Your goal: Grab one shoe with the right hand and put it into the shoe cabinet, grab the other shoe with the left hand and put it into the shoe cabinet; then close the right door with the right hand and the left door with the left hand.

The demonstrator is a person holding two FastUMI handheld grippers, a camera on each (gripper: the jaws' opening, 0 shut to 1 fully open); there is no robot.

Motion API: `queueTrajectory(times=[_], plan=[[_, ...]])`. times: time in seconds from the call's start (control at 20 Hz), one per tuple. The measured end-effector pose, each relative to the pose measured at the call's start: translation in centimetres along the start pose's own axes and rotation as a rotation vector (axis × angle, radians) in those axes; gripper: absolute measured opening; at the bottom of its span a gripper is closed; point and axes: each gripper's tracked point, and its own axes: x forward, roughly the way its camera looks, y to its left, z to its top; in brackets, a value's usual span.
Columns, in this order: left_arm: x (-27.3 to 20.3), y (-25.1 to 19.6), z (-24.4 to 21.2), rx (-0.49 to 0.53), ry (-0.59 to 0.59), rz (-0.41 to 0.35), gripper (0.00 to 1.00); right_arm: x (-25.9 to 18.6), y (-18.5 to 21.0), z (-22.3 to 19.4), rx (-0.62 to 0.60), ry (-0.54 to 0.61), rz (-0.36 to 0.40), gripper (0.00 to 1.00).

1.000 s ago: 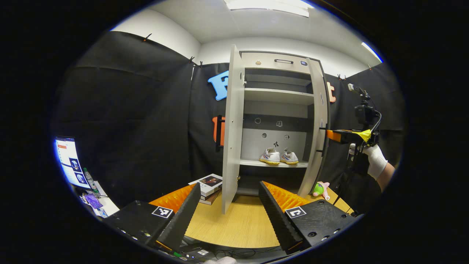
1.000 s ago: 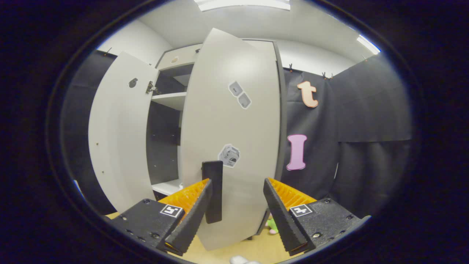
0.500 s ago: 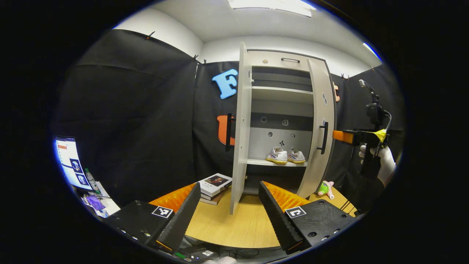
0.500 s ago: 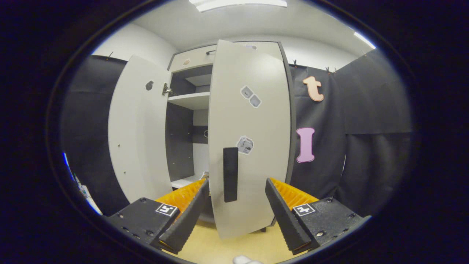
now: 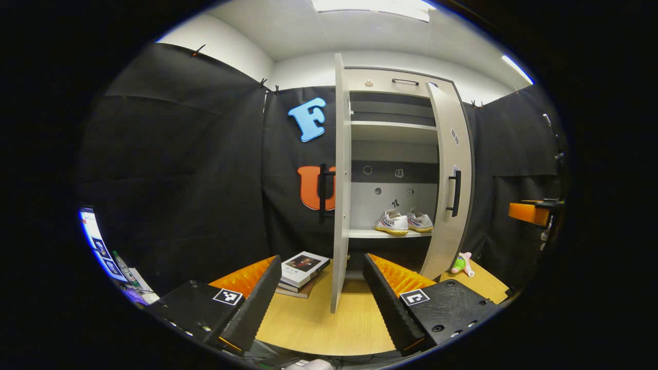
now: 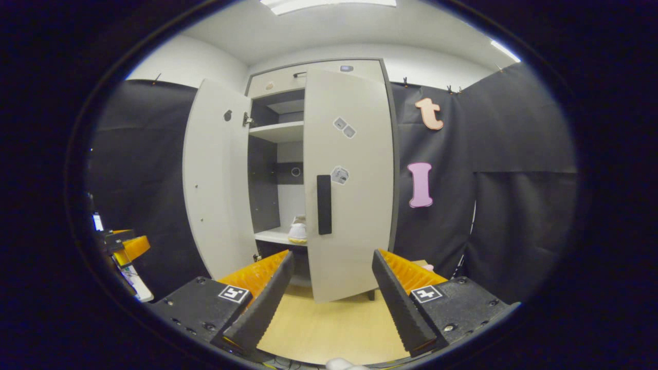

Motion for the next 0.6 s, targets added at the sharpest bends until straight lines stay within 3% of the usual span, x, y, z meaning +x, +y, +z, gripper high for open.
queueTrajectory(times=[0.35, 0.6], plan=[[8.5, 4.1, 3.6, 0.049, -0.076, 0.068, 0.95, -4.1, 0.8, -2.5, -0.004, 0.053, 0.008, 1.00], [15.4, 7.2, 4.3, 0.026, -0.071, 0.142, 0.94, -6.0, -0.2, -2.3, -0.019, 0.051, -0.020, 0.99]])
